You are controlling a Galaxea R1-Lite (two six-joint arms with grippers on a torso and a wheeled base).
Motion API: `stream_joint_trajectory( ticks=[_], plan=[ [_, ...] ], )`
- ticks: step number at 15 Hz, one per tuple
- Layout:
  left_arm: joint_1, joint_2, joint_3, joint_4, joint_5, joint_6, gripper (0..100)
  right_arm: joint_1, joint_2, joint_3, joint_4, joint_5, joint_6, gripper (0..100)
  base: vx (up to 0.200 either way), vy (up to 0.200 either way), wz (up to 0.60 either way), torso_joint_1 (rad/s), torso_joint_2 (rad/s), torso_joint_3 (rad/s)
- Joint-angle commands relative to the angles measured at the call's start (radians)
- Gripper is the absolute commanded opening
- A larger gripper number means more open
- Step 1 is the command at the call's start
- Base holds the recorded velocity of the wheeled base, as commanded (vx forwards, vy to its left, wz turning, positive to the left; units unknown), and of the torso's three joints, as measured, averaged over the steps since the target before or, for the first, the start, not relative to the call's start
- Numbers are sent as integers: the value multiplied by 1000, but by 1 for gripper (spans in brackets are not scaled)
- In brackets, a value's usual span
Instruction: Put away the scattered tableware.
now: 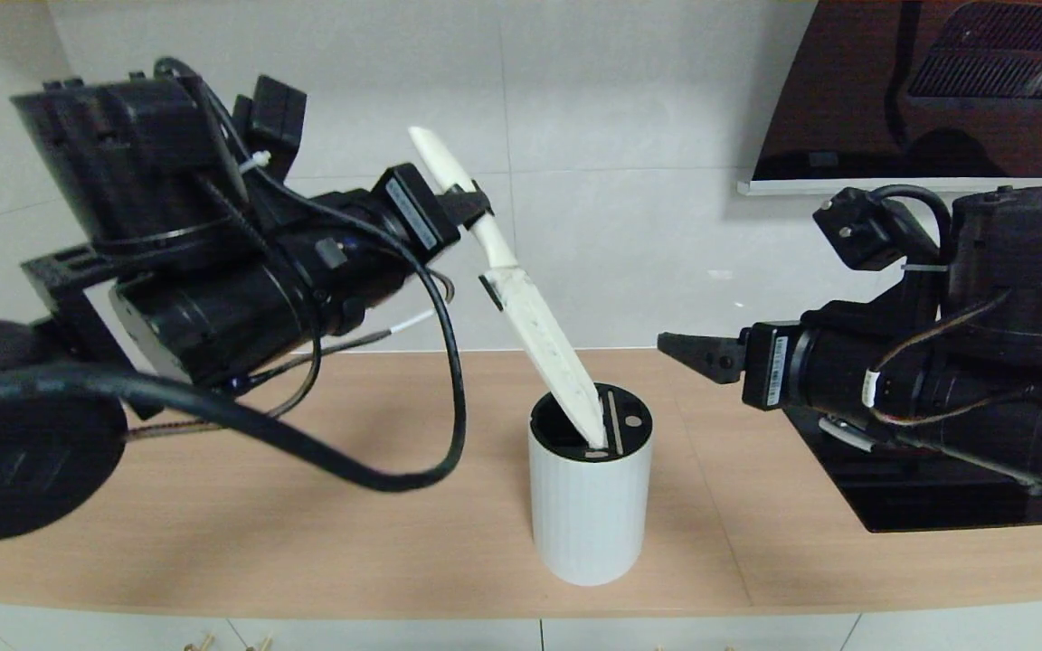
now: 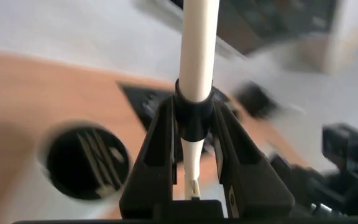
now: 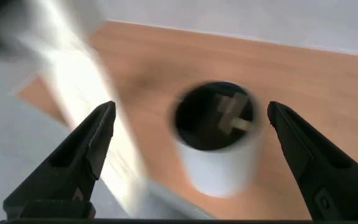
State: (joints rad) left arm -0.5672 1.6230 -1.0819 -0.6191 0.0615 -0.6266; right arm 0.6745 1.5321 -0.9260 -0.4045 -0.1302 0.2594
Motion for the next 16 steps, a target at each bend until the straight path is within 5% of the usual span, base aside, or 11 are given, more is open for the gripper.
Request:
stream_joint_trajectory(
  ticks=[1, 2, 3, 5, 7, 8, 9, 10, 12, 16],
  plan=[
    [-36, 51, -141, 52, 124, 105, 0, -50, -4, -8, 6, 4, 0, 100, 0, 0, 0, 0, 0, 0],
    [-46, 48, -138, 50, 162, 123, 0, -56, 0, -8, 7, 4, 0, 100, 0, 0, 0, 0, 0, 0],
    [-88, 58, -124, 49, 258, 169, 0, -73, 13, -8, 6, 4, 0, 100, 0, 0, 0, 0, 0, 0],
    [-123, 71, -107, 35, 343, 248, 0, -73, 22, -10, 6, 4, -3, 100, 0, 0, 0, 0, 0, 0],
    [-172, 109, -61, -76, 396, 337, 0, -73, 36, 1, 3, 1, -43, 100, 0, 0, 0, 0, 0, 0],
    [-187, 158, -19, -198, 423, 427, 0, -73, 43, 4, 1, -2, -48, 100, 0, 0, 0, 0, 0, 0],
    [-191, 181, -9, -252, 439, 462, 0, -73, 45, 4, 1, -2, -48, 100, 0, 0, 0, 0, 0, 0],
    [-192, 242, 4, -370, 482, 542, 0, -73, 45, 7, 1, -2, -48, 100, 0, 0, 0, 0, 0, 0],
    [-206, 308, 5, -528, 537, 639, 0, -73, 43, 9, -1, -2, -49, 100, 0, 0, 0, 0, 0, 0],
    [-237, 310, 19, -542, 557, 645, 0, -73, 43, 10, -1, -2, -49, 100, 0, 0, 0, 0, 0, 0]
  ],
)
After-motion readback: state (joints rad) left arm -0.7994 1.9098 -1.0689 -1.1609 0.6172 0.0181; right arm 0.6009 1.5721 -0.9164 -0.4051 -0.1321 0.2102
